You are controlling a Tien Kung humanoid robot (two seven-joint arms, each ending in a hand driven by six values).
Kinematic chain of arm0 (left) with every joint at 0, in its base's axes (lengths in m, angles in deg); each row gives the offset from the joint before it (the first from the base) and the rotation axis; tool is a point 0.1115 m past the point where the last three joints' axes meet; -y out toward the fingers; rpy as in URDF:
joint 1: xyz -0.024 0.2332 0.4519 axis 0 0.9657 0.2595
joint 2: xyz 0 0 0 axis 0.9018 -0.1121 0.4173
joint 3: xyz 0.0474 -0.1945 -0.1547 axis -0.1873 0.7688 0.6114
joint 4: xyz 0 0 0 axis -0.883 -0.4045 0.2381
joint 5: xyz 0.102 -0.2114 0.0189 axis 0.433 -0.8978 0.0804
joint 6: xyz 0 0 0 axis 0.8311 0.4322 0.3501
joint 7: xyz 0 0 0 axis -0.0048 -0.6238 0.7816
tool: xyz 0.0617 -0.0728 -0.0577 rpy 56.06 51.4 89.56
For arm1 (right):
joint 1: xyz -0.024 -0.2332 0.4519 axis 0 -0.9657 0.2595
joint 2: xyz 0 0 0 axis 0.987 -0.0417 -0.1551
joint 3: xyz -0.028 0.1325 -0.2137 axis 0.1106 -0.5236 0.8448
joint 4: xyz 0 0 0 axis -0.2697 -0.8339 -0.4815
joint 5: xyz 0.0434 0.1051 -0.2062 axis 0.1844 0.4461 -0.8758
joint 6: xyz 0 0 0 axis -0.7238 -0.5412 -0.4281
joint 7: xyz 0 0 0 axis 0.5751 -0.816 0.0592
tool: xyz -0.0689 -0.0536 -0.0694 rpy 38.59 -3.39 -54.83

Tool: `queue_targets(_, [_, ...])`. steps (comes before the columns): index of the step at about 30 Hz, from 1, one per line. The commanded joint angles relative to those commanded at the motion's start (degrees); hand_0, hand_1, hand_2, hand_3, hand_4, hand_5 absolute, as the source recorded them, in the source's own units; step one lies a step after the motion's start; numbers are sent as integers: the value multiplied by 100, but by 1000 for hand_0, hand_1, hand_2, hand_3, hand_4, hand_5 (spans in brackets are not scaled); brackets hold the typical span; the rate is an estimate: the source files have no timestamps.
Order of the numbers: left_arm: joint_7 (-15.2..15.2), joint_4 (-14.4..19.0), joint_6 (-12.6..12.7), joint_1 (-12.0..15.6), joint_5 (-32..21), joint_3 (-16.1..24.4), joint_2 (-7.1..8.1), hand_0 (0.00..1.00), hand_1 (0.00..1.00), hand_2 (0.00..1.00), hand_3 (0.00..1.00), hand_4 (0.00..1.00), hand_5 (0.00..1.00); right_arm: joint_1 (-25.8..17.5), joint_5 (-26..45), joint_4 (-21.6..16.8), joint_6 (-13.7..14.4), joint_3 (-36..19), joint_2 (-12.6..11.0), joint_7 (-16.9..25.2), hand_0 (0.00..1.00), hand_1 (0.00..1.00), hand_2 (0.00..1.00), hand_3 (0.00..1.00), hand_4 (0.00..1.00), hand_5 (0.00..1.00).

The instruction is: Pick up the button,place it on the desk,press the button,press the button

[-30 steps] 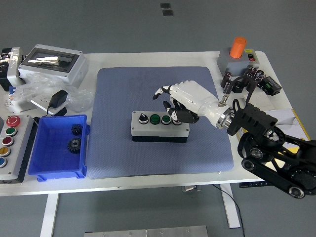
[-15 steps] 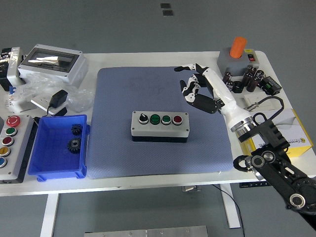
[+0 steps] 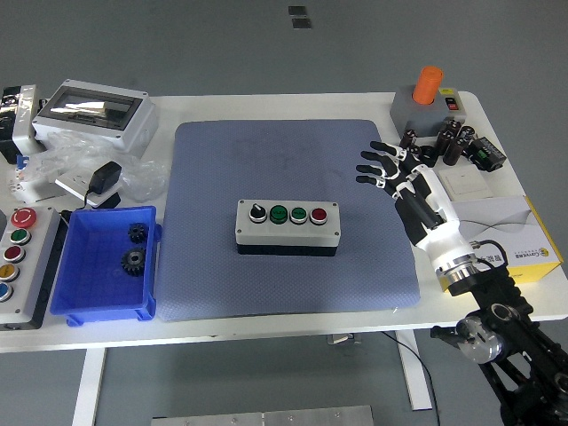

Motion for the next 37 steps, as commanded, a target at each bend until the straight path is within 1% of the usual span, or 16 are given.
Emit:
queue_targets(3, [-4,0,-4,2,-8,-16,-8,701,706,610,639,698,286,12,352,8,-32,-6,-38,-20,537,587,628,647,762,484])
queue_targets(4, [-4,0,-5,5,-16,-26,-11,700,706,610,638,697,285,17,428,1,-37,-17,-55,-24,517,577,629,648,750,466])
queue_targets(7, [-5,0,-5,24,-16,-43,-19,700,706,610,638,697,285,32,515,-50,-47,-69,-109,-29,517,577,629,648,750,466])
queue_targets(11, [-4,0,-5,18,40,-5,-10,701,706,610,641,698,282,50,503,-86,-51,-139,-145,-29,519,575,632,648,745,457])
queue_targets(16, [60,0,9,-6,-53,-80,19,700,706,609,642,697,280,65,425,-127,-40,-251,-187,-24,527,584,637,652,745,463])
queue_targets(21, [52,0,7,9,-105,-124,8,700,706,609,642,697,280,40,255,-175,49,-424,-228,-7,527,584,637,652,745,463])
queue_targets(22, [47,0,6,12,-112,-131,7,701,706,608,642,696,279,35,198,-189,79,-461,-238,-3,575,620,682,660,746,469])
queue_targets(27, [46,0,7,6,-155,-157,27,701,706,608,642,696,279,19,25,-208,160,-646,-255,3,575,620,682,660,746,469])
queue_targets(28, [46,0,8,5,-166,-164,32,700,706,608,642,696,278,20,1,-215,168,-688,-257,2,720,702,746,692,766,508])
queue_targets(33, [23,0,13,27,-189,-159,65,700,706,608,642,696,278,38,-82,-258,193,-899,-269,-7,720,702,746,692,766,508])
queue_targets(34, [13,0,15,36,-183,-145,70,701,706,609,642,696,277,40,-93,-265,195,-934,-270,-9,817,761,784,713,820,627])
queue_targets(37, [-26,0,18,77,-159,-91,85,701,706,609,642,696,277,29,-127,-288,209,-1084,-263,-15,817,761,784,713,820,627])
